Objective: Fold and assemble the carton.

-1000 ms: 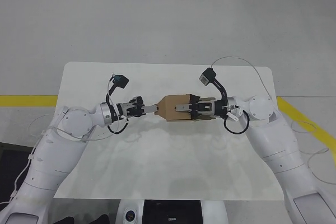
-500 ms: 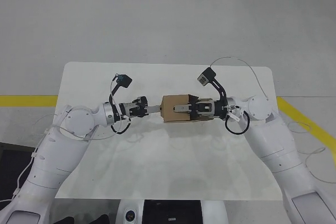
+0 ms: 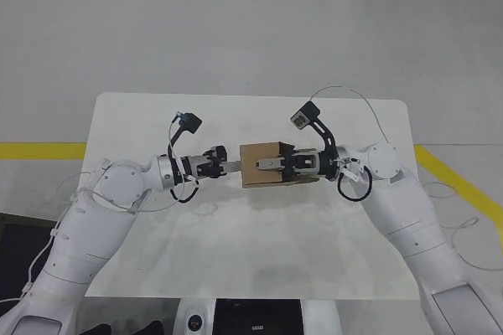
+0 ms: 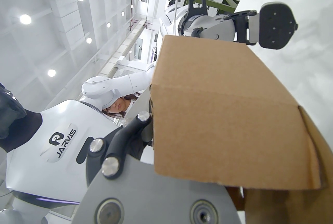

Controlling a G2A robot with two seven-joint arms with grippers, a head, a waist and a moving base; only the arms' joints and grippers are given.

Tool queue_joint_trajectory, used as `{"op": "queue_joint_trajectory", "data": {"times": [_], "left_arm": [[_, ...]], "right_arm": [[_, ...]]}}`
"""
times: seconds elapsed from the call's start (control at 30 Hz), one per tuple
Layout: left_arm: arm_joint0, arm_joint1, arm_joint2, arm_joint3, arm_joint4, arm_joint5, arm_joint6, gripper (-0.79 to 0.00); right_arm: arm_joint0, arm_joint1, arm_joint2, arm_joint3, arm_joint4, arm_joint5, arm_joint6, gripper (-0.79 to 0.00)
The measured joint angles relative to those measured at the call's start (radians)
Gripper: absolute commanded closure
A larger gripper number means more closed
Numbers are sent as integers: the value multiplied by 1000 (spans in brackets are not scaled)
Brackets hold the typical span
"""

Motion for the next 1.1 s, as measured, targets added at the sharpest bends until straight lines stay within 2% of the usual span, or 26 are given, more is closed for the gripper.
{"op": "queue_joint_trajectory", "data": {"times": [0.37, 0.7, 0.87, 1.1], "left_arm": [[-14, -5, 13, 7, -22, -7, -8, -785], [7, 12, -69, 37, 64, -29, 27, -785], [23, 22, -110, 23, 145, -137, 71, -785], [46, 31, -144, 6, 386, -336, 203, -785]], "right_arm": [[8, -5, -1, 13, -1, 0, 8, 0], [5, 9, 22, 58, -105, 47, -10, 0], [0, 8, -1, 73, -166, 81, -30, 0], [1, -15, -71, 145, -202, 77, -107, 0]]}}
